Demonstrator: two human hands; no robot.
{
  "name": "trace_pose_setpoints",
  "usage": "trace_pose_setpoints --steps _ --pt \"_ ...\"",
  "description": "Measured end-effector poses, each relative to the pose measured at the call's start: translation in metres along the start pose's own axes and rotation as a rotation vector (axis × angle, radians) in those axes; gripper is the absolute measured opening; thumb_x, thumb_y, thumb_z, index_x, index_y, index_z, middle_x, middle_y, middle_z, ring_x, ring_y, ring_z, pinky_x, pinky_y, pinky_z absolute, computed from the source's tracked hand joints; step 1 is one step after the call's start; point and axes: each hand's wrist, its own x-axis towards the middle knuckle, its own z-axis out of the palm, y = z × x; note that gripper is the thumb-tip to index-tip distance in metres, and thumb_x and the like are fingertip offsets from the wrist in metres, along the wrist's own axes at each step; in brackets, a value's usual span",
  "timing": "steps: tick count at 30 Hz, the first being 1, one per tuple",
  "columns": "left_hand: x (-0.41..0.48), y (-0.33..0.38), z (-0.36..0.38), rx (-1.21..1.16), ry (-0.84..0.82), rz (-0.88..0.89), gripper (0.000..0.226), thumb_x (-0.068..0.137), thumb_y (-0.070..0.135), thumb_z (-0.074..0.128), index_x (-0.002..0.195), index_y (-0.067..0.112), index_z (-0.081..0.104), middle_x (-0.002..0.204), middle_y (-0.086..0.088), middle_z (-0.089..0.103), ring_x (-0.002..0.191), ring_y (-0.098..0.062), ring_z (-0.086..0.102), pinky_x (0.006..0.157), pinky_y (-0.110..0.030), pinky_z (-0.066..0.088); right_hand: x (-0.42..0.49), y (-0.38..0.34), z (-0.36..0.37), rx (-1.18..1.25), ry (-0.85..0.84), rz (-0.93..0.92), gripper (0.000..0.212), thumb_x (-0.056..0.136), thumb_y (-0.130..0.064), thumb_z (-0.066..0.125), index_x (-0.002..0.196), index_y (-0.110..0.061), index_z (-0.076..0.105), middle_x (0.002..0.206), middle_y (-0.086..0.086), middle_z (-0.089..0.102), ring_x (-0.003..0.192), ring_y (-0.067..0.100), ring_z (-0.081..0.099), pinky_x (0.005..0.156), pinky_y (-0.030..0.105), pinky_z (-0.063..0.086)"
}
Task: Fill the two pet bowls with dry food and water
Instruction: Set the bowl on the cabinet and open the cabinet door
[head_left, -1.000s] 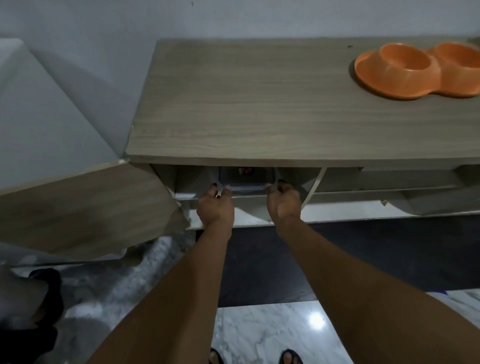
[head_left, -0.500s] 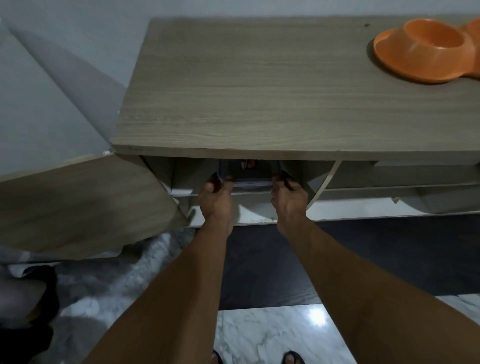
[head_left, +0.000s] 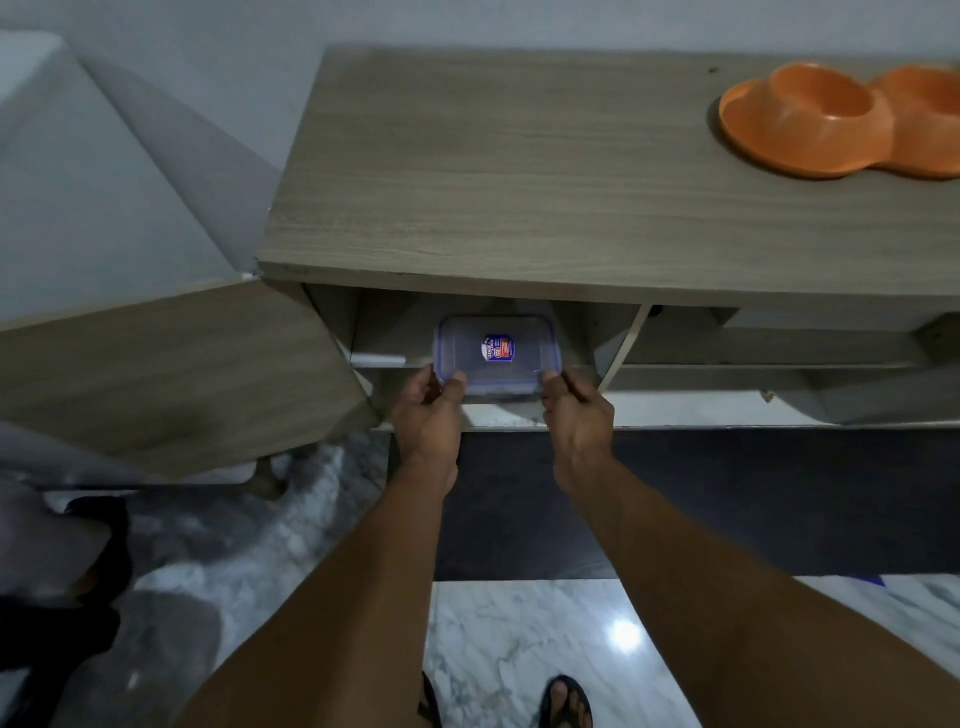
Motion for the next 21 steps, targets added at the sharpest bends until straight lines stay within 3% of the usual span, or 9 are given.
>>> trace_pose_setpoints --steps 4,8,10,13,17,19,21 --pt "-0.046 0.004 -0.015 -0.011 0.061 -0.013 0.031 0.089 0.018 0.067 0.12 0.016 0.063 0.112 0.0 0.068 0.102 -0.015 0.063 0.096 -0.036 0.051 -0.04 -0.002 -0.022 -0.071 -0.001 0.011 0.034 0.087 -0.018 0.073 0.12 -0.014 0.07 0.113 0.007 0.073 0.106 0.021 0.066 0.105 0.039 0.049" --pt "-0.099 0.023 -0.027 0.032 0.143 0.033 0.027 0.087 0.009 0.066 0.114 0.008 0.064 0.104 -0.005 0.067 0.092 -0.016 0.061 0.078 -0.025 0.049 -0.084 -0.013 -0.04 -0.055 0.013 0.029 0.016 0.084 -0.012 0.074 0.091 -0.026 0.072 0.102 0.006 0.074 0.1 0.025 0.068 0.101 0.045 0.052" --pt "-0.118 0.033 -0.032 0.039 0.156 0.037 0.026 0.086 0.009 0.067 0.112 0.009 0.064 0.102 -0.005 0.068 0.093 -0.021 0.063 0.075 -0.029 0.051 -0.103 -0.022 -0.046 -0.053 0.002 0.024 0.018 0.086 -0.01 0.072 0.084 -0.027 0.069 0.097 0.004 0.073 0.101 0.025 0.068 0.098 0.043 0.054" --pt "-0.143 0.056 -0.037 0.055 0.124 0.024 0.025 0.084 0.015 0.067 0.109 0.014 0.063 0.105 -0.007 0.069 0.094 -0.023 0.066 0.082 -0.039 0.056 -0.13 -0.042 -0.052 -0.053 0.016 -0.022 0.011 0.087 -0.011 0.07 0.09 -0.022 0.069 0.097 0.004 0.071 0.099 0.023 0.067 0.095 0.041 0.055" --pt "-0.171 0.098 -0.043 0.066 0.065 0.092 0.024 0.082 0.017 0.067 0.105 0.012 0.063 0.105 -0.022 0.068 0.077 -0.019 0.057 0.064 -0.032 0.049 -0.169 -0.083 -0.053 -0.052 0.051 -0.079 0.019 0.087 -0.014 0.07 0.106 -0.01 0.07 0.098 0.007 0.071 0.092 0.022 0.066 0.09 0.039 0.055" --pt "-0.182 0.121 -0.041 0.063 0.054 0.112 0.022 0.08 0.018 0.068 0.101 0.012 0.063 0.104 -0.022 0.068 0.074 -0.018 0.055 0.062 -0.03 0.046 -0.184 -0.105 -0.051 -0.054 0.071 -0.116 0.019 0.084 -0.016 0.072 0.101 -0.01 0.072 0.092 0.007 0.071 0.081 0.02 0.062 0.082 0.039 0.053" --pt "-0.189 0.142 -0.036 0.097 0.057 0.128 0.02 0.076 0.023 0.069 0.093 0.018 0.061 0.102 -0.014 0.07 0.076 -0.021 0.057 0.068 -0.033 0.047 -0.194 -0.125 -0.049 -0.069 0.095 -0.141 0.014 0.081 -0.019 0.072 0.094 -0.014 0.073 0.086 0.007 0.07 0.075 0.021 0.059 0.077 0.039 0.052"
